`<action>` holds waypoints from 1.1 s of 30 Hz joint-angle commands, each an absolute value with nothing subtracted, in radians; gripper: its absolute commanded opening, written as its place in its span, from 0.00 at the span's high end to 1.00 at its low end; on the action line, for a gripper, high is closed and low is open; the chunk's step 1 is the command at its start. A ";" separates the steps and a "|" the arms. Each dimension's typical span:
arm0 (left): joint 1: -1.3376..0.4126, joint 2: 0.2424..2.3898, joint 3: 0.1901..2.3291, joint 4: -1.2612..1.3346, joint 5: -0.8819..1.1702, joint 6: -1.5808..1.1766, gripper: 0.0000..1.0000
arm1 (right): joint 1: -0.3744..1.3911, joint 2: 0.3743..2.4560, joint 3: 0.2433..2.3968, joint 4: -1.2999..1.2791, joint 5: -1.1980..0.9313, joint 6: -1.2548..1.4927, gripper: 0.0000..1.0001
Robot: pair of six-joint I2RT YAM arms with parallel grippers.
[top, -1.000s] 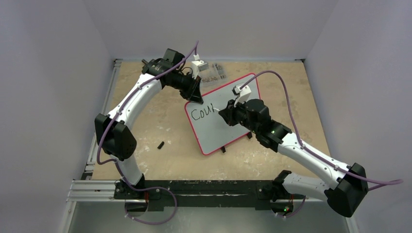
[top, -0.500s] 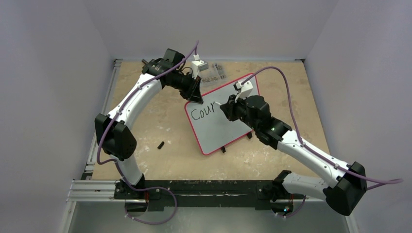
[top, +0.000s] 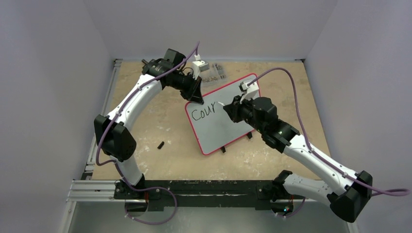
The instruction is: Write a sentence on the whiteboard
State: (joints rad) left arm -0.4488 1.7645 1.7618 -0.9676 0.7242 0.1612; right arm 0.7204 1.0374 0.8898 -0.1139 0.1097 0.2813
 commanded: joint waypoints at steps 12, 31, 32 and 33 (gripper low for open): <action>-0.484 1.686 1.701 -0.939 0.538 0.184 1.00 | 0.716 0.918 0.866 -0.136 0.084 0.275 1.00; -0.485 1.635 1.633 -0.905 0.587 0.215 1.00 | 0.715 0.908 0.862 -0.137 0.119 0.244 1.00; -0.485 1.635 1.634 -0.905 0.591 0.212 1.00 | 0.714 0.913 0.867 -0.133 0.118 0.241 1.00; -0.486 1.635 1.634 -0.903 0.593 0.210 1.00 | 0.713 0.918 0.870 -0.128 0.115 0.239 1.00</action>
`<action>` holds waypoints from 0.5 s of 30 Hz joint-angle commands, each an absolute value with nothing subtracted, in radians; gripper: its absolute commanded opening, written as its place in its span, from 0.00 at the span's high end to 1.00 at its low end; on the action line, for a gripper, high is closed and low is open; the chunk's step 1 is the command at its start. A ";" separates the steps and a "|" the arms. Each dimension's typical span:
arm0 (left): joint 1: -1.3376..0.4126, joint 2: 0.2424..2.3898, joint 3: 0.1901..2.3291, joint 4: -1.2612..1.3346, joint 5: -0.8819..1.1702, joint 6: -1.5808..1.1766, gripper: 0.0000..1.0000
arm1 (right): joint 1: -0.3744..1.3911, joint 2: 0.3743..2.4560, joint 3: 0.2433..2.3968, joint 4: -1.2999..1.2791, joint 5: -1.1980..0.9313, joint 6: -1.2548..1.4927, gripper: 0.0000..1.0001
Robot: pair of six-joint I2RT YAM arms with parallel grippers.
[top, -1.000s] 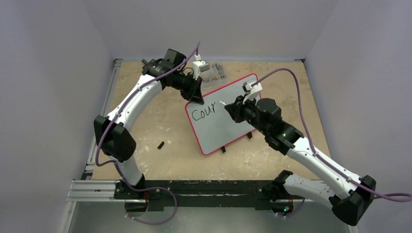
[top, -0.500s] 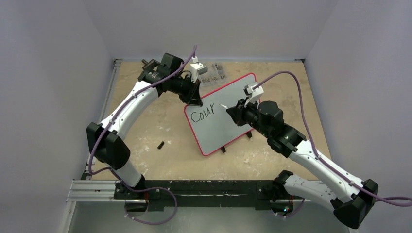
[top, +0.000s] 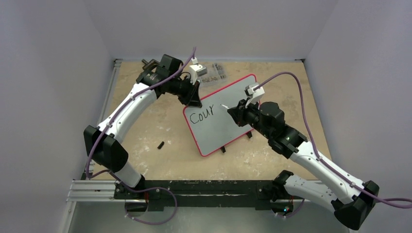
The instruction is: Write a sentence on the whiteboard
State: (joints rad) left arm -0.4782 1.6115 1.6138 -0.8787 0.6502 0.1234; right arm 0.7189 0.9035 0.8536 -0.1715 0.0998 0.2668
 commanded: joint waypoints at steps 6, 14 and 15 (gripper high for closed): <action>-0.485 1.636 1.627 -0.894 0.583 0.196 1.00 | 0.708 0.956 0.881 -0.103 0.093 0.236 1.00; -0.486 1.649 1.629 -0.887 0.560 0.183 1.00 | 0.696 0.979 0.878 -0.080 0.092 0.232 1.00; -0.486 1.649 1.629 -0.887 0.559 0.183 1.00 | 0.693 0.983 0.880 -0.079 0.089 0.231 1.00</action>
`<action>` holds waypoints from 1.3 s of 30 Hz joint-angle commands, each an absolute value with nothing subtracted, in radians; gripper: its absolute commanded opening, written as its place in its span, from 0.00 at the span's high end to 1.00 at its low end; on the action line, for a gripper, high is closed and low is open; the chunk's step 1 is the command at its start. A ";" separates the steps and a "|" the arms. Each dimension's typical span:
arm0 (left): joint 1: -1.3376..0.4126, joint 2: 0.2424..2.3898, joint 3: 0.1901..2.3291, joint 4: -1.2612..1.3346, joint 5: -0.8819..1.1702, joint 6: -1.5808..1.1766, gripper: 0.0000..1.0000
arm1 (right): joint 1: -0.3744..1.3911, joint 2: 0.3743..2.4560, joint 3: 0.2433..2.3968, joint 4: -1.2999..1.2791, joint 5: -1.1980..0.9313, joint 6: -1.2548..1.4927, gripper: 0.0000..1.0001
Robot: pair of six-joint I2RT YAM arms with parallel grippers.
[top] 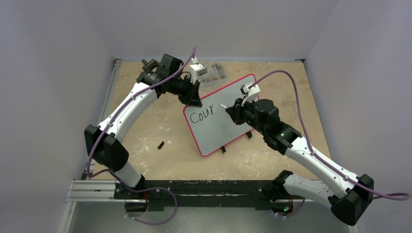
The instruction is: Write a sentence on the whiteboard
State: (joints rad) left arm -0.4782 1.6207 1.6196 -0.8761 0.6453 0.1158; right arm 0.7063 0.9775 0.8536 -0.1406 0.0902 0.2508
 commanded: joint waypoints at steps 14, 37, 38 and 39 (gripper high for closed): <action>-0.485 1.656 1.634 -0.896 0.586 0.186 1.00 | 0.684 1.029 0.893 -0.051 0.041 0.222 1.00; -0.486 1.659 1.643 -0.899 0.586 0.186 1.00 | 0.683 0.999 0.789 -0.064 -0.003 0.237 1.00; -0.486 1.659 1.643 -0.899 0.586 0.186 1.00 | 0.684 0.997 0.788 -0.069 0.006 0.236 1.00; -0.486 1.658 1.643 -0.899 0.586 0.186 1.00 | 0.683 0.998 0.790 -0.072 0.021 0.238 1.00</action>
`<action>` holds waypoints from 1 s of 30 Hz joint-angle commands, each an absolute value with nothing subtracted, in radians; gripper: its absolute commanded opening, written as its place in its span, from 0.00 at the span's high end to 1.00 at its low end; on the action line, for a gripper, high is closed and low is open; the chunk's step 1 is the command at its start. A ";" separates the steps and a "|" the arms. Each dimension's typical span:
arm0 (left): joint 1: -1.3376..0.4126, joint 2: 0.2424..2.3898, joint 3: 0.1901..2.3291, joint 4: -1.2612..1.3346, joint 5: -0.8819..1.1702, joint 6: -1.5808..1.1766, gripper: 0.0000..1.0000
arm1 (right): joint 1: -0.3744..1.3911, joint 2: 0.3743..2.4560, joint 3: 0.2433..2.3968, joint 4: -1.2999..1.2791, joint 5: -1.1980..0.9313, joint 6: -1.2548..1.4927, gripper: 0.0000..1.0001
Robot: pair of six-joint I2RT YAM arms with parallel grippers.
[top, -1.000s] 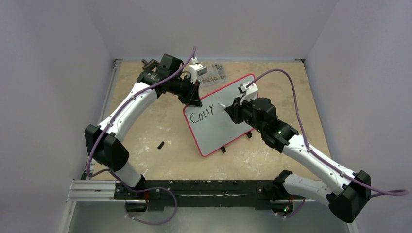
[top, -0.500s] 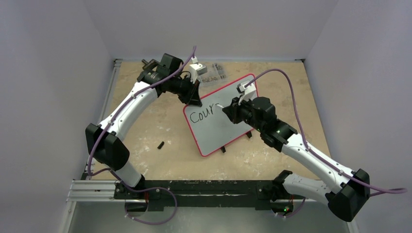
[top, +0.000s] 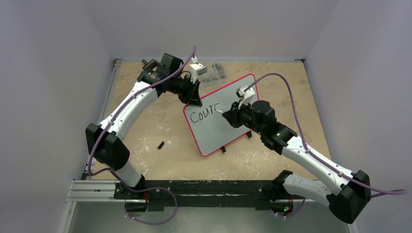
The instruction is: Write a sentence on the whiteboard
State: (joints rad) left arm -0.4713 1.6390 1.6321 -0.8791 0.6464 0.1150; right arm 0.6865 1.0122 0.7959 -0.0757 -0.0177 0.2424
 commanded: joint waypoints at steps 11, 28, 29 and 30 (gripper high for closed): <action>-0.486 1.657 1.643 -0.900 0.589 0.186 1.00 | 0.683 1.025 0.870 -0.094 0.120 0.227 1.00; -0.486 1.655 1.646 -0.902 0.588 0.184 1.00 | 0.682 1.054 0.898 -0.083 0.099 0.227 1.00; -0.485 1.655 1.646 -0.902 0.589 0.183 1.00 | 0.683 1.049 0.890 -0.084 0.098 0.229 1.00; -0.485 1.655 1.646 -0.902 0.587 0.183 1.00 | 0.683 1.045 0.883 -0.084 0.099 0.231 1.00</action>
